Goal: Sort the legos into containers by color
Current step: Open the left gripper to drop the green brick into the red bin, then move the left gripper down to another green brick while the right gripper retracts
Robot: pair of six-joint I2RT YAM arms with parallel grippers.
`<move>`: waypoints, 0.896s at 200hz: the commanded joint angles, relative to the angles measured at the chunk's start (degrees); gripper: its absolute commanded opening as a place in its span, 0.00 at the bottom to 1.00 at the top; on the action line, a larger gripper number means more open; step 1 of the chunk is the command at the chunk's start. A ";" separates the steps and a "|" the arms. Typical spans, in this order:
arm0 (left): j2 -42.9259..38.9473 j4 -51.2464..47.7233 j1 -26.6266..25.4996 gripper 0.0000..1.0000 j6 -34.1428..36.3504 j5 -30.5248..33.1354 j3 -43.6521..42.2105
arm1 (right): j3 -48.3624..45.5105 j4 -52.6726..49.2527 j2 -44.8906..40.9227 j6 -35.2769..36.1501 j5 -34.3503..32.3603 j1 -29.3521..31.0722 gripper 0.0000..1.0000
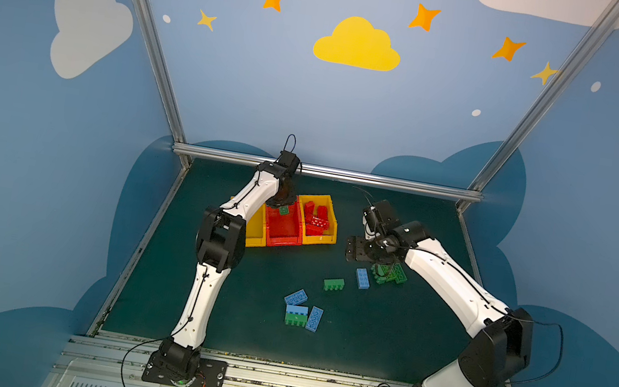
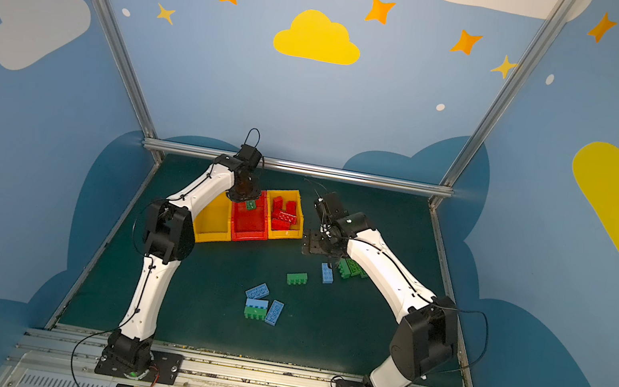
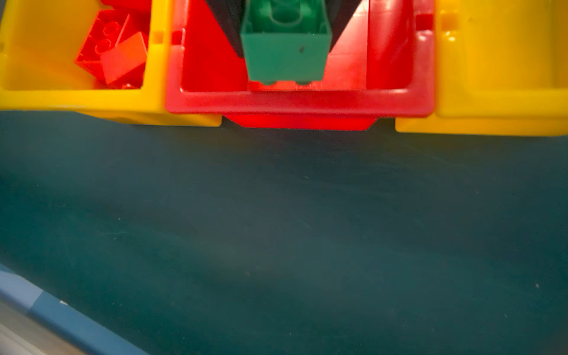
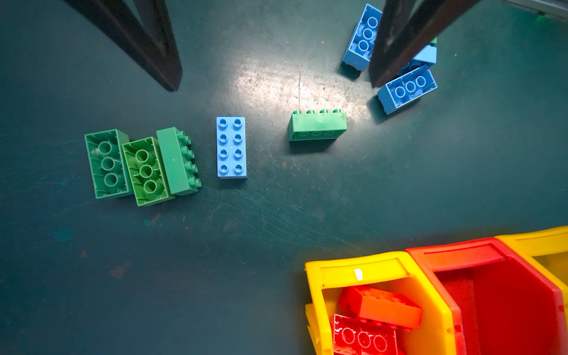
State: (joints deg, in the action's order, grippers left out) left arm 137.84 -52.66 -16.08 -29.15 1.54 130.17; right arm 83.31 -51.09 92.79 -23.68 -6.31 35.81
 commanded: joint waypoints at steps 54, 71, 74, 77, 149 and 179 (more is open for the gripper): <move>-8.52 2.59 -1.13 0.49 0.96 -4.38 -11.15 | -3.35 -2.08 -4.82 -1.12 0.52 -0.21 0.93; -11.37 3.86 -3.27 0.57 2.76 -5.16 -14.65 | -6.68 -2.34 -8.69 -2.39 0.21 -0.20 0.93; -11.89 4.20 -3.81 0.59 3.32 -5.29 -15.47 | -7.47 -2.32 -9.52 -2.65 0.04 -0.22 0.93; -12.42 4.56 -4.32 0.61 3.83 -5.24 -16.26 | -8.18 -2.42 -10.34 -2.97 -0.01 -0.22 0.93; -22.51 11.54 -20.34 0.91 17.54 -8.18 -33.77 | -25.21 -7.23 -34.10 -9.59 -0.37 -0.19 0.93; -24.18 13.47 -26.92 0.91 21.61 -6.65 -39.21 | -29.45 -10.15 -43.60 -12.59 1.09 -0.19 0.93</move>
State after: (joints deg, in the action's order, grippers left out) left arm 115.52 -41.06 -40.03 -13.32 -5.58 94.26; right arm 56.12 -57.36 55.00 -32.69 -6.24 35.81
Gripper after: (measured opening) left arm 0.914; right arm 0.935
